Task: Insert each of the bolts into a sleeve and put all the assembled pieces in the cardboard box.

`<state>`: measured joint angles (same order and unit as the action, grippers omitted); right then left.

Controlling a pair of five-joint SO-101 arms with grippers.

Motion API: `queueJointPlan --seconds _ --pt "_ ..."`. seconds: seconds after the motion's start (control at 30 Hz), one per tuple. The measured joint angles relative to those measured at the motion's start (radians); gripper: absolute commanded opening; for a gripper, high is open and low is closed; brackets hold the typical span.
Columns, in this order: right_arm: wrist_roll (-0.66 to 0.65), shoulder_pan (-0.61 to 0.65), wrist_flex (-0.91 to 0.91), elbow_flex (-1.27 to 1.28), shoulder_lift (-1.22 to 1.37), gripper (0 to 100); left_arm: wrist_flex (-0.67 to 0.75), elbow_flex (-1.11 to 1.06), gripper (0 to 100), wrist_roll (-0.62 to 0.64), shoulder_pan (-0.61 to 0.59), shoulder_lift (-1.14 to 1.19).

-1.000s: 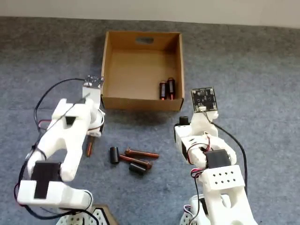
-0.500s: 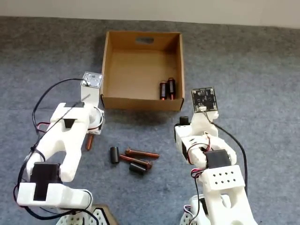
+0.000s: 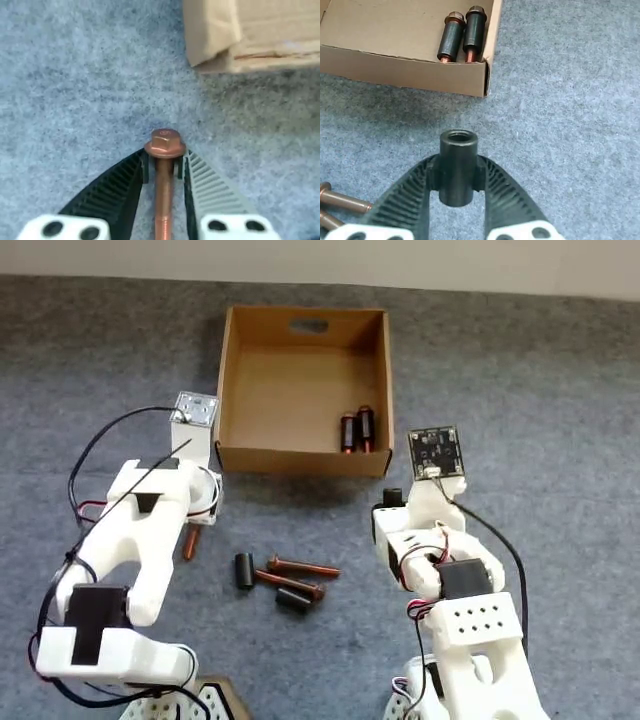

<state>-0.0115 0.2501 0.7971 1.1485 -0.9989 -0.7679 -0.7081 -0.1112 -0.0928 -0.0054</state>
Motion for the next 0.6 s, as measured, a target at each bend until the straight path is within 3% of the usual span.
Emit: queueJointPlan --seconds 0.37,0.6 --pt "0.000 0.000 0.000 0.000 0.000 0.5 -0.198 0.238 1 0.000 0.011 0.183" --pt "0.000 0.000 0.000 0.034 0.000 0.5 -0.281 0.212 1 0.000 0.037 -0.002"
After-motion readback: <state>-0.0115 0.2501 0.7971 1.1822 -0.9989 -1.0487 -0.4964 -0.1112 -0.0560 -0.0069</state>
